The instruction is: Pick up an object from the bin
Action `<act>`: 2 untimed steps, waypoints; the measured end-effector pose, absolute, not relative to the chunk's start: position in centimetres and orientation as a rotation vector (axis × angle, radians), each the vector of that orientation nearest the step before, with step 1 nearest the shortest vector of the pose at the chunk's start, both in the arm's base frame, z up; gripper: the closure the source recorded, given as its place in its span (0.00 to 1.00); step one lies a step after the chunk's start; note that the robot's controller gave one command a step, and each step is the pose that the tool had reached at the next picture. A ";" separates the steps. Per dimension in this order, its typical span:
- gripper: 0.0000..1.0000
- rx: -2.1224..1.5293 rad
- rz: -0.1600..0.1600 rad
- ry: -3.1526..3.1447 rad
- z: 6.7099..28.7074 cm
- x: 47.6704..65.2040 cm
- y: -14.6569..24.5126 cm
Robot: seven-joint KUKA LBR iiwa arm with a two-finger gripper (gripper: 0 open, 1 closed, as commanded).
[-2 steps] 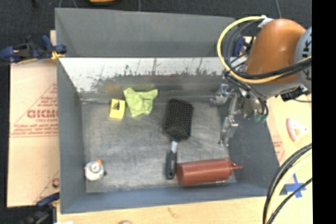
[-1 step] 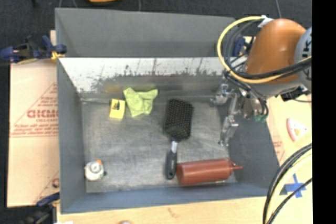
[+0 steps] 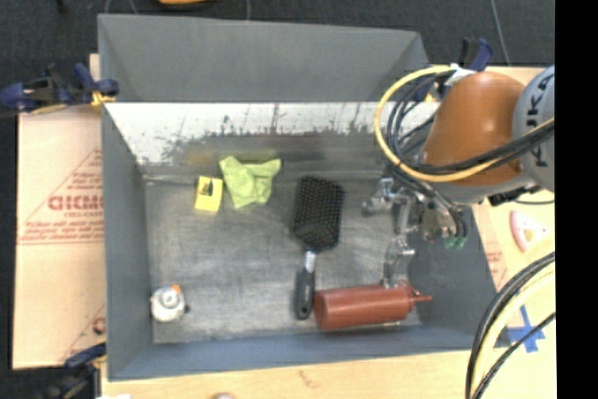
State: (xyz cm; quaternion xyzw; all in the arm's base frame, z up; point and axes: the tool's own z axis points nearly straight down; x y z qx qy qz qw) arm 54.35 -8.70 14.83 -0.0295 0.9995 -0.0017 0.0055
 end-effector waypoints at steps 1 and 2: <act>0.00 -0.345 0.005 3.121 9.2 52.3 -8.1; 0.00 -0.411 -0.023 3.120 8.0 51.8 -3.9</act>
Offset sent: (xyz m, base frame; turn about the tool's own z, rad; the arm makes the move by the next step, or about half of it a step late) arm -0.0307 0.0974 -0.0783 -0.2260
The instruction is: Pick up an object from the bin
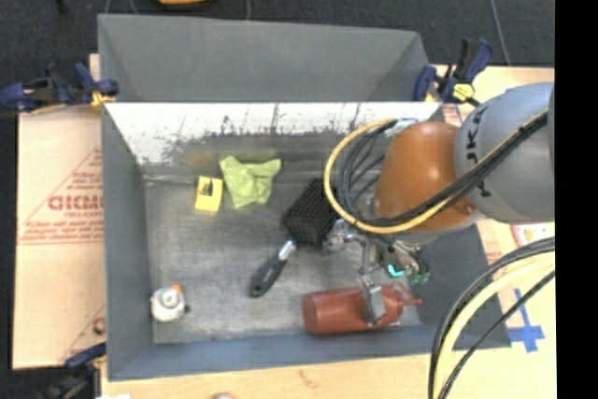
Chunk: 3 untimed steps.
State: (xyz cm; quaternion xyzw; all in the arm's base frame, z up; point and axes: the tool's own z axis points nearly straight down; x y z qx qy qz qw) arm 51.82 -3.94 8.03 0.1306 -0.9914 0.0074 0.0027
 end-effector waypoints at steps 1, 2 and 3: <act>1.00 0.452 0.001 -3.120 7.2 51.6 1.0; 1.00 0.453 0.001 -3.119 7.2 51.6 1.0; 1.00 0.434 0.002 -3.115 19.2 53.0 -1.4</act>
Offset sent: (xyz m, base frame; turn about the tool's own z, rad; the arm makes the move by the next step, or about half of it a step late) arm 0.0000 0.0000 0.0000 0.0000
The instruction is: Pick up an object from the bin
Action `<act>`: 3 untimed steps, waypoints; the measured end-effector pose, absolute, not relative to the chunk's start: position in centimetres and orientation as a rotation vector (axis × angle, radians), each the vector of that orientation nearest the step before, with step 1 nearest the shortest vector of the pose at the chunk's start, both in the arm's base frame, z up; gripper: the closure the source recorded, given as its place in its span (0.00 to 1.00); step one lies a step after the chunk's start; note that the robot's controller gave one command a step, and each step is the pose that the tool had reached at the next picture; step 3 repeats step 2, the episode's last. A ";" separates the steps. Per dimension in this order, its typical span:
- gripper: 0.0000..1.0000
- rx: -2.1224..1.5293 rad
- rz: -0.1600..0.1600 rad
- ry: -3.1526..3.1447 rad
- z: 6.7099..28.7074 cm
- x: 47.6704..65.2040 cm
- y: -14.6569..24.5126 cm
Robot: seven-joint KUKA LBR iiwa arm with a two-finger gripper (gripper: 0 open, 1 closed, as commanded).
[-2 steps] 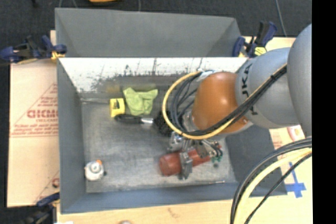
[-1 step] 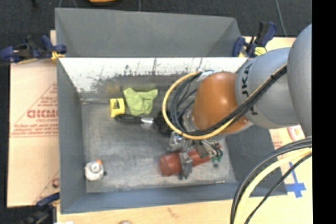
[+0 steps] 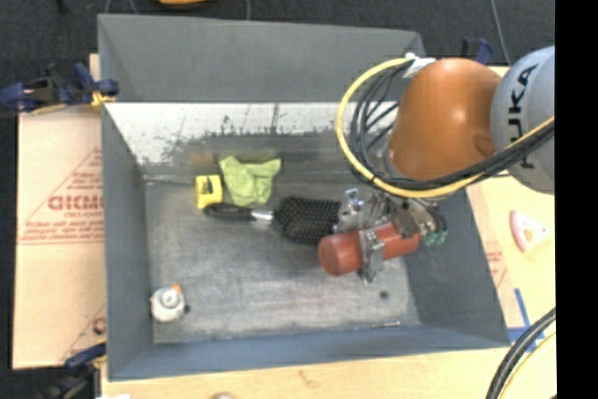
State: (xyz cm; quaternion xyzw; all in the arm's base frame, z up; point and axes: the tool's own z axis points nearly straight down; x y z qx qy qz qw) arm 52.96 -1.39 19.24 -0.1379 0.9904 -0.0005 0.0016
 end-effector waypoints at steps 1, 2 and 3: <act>1.00 -0.433 -0.002 3.108 19.2 53.0 -1.4; 1.00 -0.428 -0.001 3.110 21.3 53.9 -1.1; 1.00 -0.428 -0.001 3.110 21.3 53.9 -1.1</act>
Offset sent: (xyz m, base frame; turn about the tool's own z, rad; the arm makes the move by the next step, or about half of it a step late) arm 0.0137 0.0060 0.0314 0.0053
